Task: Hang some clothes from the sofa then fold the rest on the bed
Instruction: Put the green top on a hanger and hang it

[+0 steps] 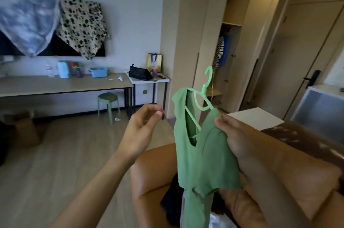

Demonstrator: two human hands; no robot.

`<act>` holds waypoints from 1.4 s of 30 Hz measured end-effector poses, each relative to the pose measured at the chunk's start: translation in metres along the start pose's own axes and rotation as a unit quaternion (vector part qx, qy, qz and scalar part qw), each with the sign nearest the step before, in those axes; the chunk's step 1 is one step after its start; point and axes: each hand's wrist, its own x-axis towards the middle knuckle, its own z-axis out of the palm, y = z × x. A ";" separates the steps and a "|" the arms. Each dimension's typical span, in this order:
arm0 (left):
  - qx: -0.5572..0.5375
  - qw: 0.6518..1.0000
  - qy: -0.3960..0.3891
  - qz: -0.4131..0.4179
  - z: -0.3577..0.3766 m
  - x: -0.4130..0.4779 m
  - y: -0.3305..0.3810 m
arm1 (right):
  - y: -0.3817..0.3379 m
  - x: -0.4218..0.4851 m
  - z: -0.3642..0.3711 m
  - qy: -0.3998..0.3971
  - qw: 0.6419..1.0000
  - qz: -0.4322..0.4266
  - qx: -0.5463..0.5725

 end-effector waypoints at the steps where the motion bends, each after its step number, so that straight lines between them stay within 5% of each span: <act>1: -0.005 1.000 0.004 -0.002 -0.015 0.002 -0.004 | 0.003 0.009 0.020 0.002 1.000 0.001 -0.005; 19: 0.003 0.996 -0.002 -0.088 -0.250 0.107 -0.107 | 0.093 0.191 0.321 0.052 0.997 0.048 -0.015; 32: -0.004 0.989 0.069 -0.130 -0.300 0.317 -0.236 | 0.178 0.413 0.417 0.062 0.994 0.080 0.048; 42: -0.049 0.991 0.027 -0.118 -0.320 0.495 -0.321 | 0.210 0.593 0.445 0.134 0.989 0.059 0.034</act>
